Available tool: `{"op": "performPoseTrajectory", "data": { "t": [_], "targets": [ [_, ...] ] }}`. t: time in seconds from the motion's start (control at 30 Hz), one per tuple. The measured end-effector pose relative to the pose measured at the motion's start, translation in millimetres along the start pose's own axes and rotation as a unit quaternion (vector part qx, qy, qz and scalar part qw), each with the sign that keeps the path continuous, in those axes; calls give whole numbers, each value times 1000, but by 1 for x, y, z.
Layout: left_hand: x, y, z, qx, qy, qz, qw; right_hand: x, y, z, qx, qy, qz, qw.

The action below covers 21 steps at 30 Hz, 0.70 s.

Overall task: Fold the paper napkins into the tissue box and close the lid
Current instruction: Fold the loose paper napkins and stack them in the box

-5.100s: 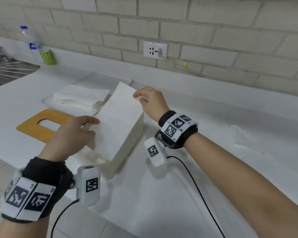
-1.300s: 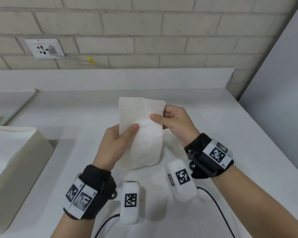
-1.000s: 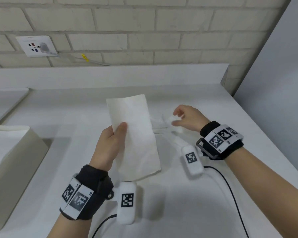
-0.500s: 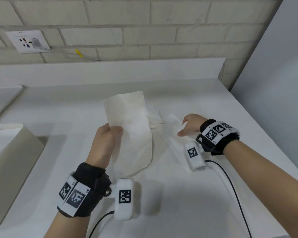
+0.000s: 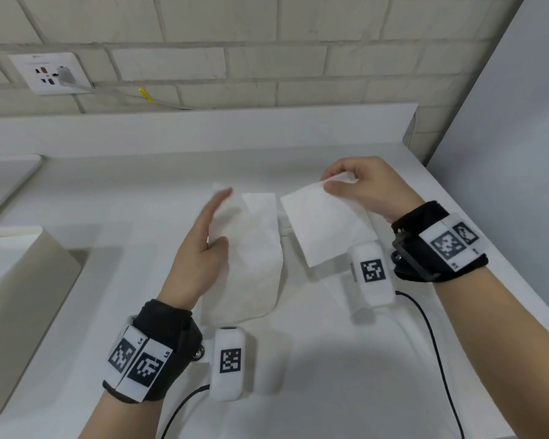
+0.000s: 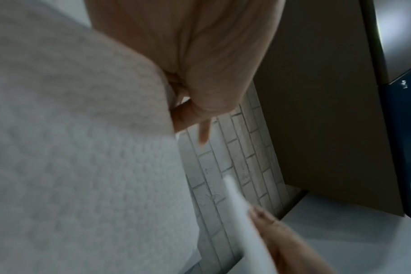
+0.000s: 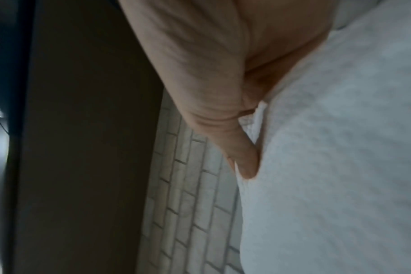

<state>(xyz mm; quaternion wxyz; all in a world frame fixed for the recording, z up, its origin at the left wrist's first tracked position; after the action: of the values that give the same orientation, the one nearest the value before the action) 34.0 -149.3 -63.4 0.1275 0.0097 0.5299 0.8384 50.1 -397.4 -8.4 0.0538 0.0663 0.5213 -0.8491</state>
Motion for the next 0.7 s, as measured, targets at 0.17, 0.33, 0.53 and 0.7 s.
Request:
{"op": "performPoseTrajectory", "data": {
  "t": [0.17, 0.33, 0.53, 0.7],
  "targets": [
    [1, -2, -6, 53, 5, 62, 997, 13, -38, -15, -171, -25, 44, 984],
    [5, 17, -13, 163, -73, 56, 982, 12, -40, -40, -142, -7, 54, 988],
    [6, 19, -2, 165, 31, 34, 985, 10, -36, -60, -130, 41, 72, 988],
    [6, 11, 10, 177, 60, 54, 981, 13, -36, -66, -150, 50, 58, 986]
  ]
}}
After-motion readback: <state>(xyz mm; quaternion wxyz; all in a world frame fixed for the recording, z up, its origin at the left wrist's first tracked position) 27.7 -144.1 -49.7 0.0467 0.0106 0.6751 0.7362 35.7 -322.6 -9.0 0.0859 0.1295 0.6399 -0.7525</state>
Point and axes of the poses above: each hand's wrist, its own x-axis away from the middle knuckle, its own z-axis out of the back of the hand, y = z × x, the point moved 5 cm from there along -x, towards the middle knuckle, and after that the axes turned 8 degrees about -x, right-handed, at the moved point
